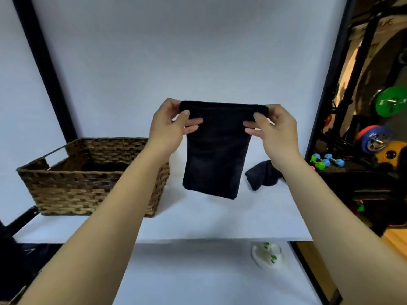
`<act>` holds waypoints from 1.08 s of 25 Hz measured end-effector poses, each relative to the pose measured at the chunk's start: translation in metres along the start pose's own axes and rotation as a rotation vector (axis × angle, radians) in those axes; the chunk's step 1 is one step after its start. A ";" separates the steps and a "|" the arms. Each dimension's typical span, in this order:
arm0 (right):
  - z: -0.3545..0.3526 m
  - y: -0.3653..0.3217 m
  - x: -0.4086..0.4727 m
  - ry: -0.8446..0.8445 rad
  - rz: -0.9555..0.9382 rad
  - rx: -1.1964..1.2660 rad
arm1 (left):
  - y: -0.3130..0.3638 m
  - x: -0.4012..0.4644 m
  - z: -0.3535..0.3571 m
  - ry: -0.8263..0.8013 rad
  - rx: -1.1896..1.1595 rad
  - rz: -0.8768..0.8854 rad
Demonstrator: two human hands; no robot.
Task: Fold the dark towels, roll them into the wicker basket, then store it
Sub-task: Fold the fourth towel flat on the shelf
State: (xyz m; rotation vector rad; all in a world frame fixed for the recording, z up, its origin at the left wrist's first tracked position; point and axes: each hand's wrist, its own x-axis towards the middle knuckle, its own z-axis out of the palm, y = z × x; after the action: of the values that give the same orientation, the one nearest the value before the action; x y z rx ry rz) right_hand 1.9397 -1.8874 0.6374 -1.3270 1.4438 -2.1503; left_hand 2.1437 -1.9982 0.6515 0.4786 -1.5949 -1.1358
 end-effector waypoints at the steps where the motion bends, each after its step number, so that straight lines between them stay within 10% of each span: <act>1: 0.004 0.004 0.009 0.001 -0.021 0.017 | -0.008 0.012 -0.003 -0.013 -0.002 0.035; 9: -0.042 0.181 -0.104 -0.418 0.316 -0.525 | -0.210 -0.097 -0.055 -0.352 0.512 -0.187; 17: -0.044 0.206 -0.152 -0.689 -0.191 -1.131 | -0.226 -0.156 -0.045 -0.502 1.082 0.127; 27: -0.039 0.233 -0.154 -0.595 -0.408 -1.159 | -0.248 -0.164 -0.021 -0.349 1.123 0.195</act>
State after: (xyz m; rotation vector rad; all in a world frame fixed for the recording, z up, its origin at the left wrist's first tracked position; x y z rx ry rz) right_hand 1.9316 -1.8821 0.3560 -2.4765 2.3024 -0.7091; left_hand 2.1605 -1.9952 0.3543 0.8319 -2.4579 -0.0660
